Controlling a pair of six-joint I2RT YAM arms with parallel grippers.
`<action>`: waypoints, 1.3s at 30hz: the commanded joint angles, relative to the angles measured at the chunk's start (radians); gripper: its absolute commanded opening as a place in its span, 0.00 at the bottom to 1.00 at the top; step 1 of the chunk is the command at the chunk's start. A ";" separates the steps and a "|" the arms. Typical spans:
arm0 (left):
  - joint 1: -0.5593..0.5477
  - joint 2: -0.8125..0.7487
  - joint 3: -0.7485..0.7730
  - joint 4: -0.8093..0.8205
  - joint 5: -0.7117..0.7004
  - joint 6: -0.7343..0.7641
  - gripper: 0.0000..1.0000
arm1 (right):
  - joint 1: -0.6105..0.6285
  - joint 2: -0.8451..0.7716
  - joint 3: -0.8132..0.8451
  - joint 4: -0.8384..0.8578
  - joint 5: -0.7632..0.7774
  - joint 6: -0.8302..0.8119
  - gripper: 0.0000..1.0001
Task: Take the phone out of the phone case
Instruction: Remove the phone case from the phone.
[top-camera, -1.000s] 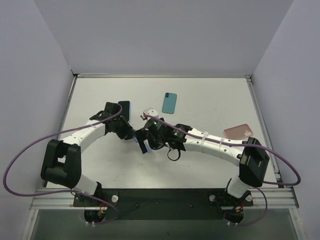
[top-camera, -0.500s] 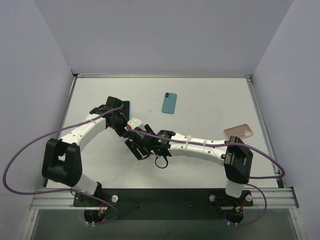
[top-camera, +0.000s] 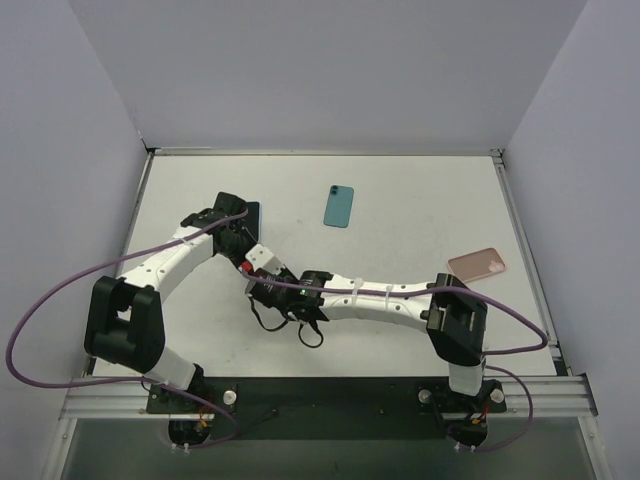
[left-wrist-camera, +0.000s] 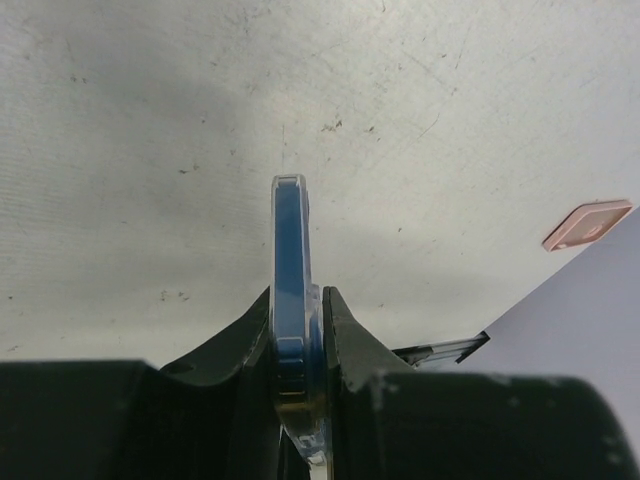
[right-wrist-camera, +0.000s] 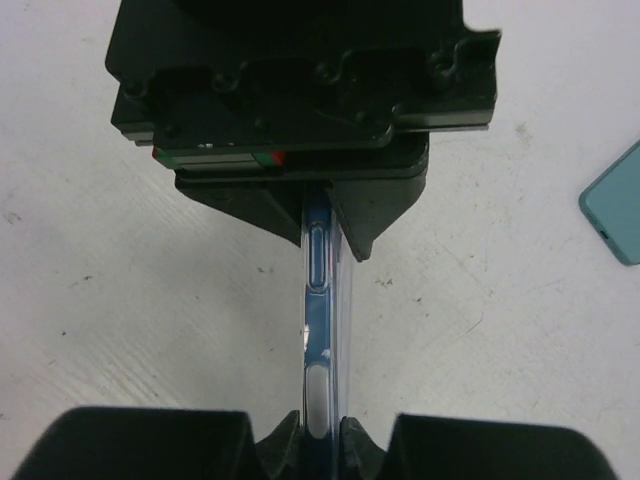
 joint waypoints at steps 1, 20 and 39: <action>-0.006 -0.005 0.024 0.008 0.037 -0.010 0.00 | 0.002 -0.008 0.030 -0.040 0.117 0.019 0.00; -0.012 -0.100 0.016 0.254 0.206 0.102 0.95 | -0.305 -0.259 -0.204 0.075 -0.318 0.265 0.00; 0.016 -0.138 -0.284 1.034 0.456 -0.154 0.92 | -0.681 -0.595 -0.560 0.694 -1.061 0.730 0.00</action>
